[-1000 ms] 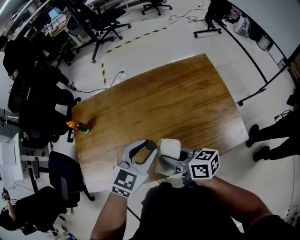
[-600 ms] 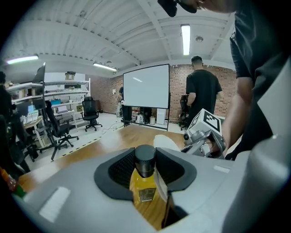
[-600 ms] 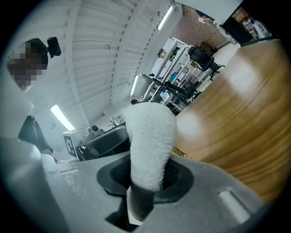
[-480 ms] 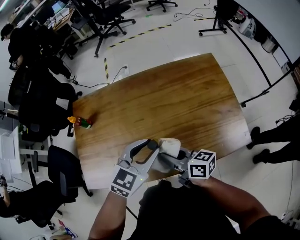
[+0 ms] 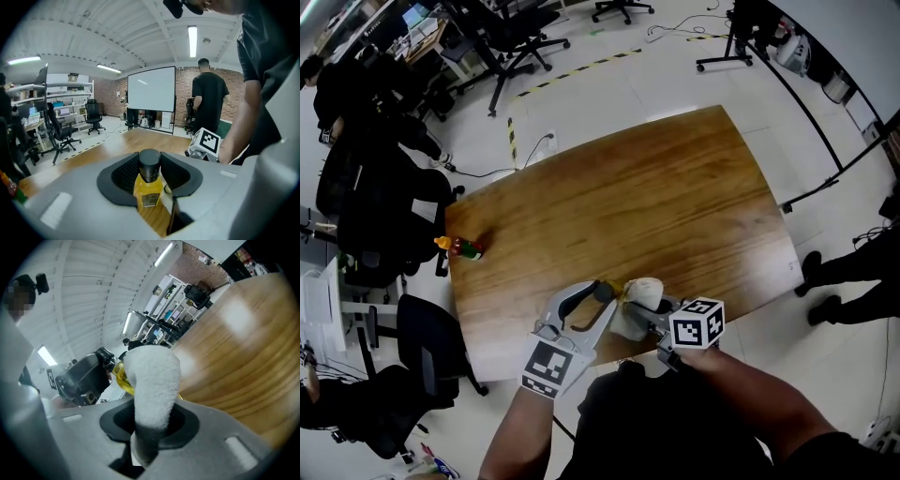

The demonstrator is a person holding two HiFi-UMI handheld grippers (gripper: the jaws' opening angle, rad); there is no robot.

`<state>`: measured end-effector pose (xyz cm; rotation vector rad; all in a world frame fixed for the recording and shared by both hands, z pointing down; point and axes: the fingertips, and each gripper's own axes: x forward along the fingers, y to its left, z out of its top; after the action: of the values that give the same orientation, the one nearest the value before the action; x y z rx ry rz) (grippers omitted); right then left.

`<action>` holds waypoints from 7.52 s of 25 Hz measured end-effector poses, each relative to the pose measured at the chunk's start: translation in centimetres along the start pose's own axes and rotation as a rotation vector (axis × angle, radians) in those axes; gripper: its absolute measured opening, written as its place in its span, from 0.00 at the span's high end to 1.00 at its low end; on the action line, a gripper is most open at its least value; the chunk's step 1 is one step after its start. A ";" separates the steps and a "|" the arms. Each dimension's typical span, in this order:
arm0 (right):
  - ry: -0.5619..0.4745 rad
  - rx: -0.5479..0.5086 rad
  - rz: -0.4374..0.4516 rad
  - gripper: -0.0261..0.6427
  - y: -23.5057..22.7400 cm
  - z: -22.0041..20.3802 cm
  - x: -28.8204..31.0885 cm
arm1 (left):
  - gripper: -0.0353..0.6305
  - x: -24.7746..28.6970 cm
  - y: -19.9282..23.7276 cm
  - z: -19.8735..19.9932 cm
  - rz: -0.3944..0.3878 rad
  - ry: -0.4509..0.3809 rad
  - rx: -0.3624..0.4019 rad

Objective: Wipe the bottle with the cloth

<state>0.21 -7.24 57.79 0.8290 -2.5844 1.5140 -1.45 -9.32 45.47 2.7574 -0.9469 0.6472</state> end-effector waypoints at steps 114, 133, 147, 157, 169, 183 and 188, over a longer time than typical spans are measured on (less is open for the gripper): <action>0.539 -0.545 -0.087 0.84 -2.6 3.1 8.4 | 0.70 -2.3 -4.0 -1.2 -0.247 -0.072 0.066; 0.434 -0.357 -0.026 0.84 5.0 -7.2 -4.5 | 0.70 -1.9 -3.9 -1.2 -0.157 -0.064 0.051; 0.039 -0.279 -0.132 0.84 7.7 -5.2 3.5 | 0.71 -1.1 -4.0 -0.7 -0.184 -0.077 0.087; 0.074 -0.113 -0.163 0.84 3.9 -7.6 4.4 | 0.71 -1.8 -4.1 -1.1 -0.201 -0.082 0.102; 0.179 0.077 -0.208 0.84 1.5 -9.4 5.6 | 0.70 -2.0 -4.0 -1.5 -0.201 -0.088 0.096; 0.276 -0.231 -0.146 0.84 5.8 -6.9 -3.2 | 0.65 -1.9 -4.3 -1.3 -0.161 -0.131 0.018; 0.224 -0.256 -0.162 0.84 6.9 -4.3 -5.5 | 0.57 -3.4 -3.7 0.0 -0.145 -0.204 -0.048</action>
<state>0.73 1.27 52.90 0.7694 -2.4136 1.1318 -1.53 -4.53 43.92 2.8551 -0.7770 0.3209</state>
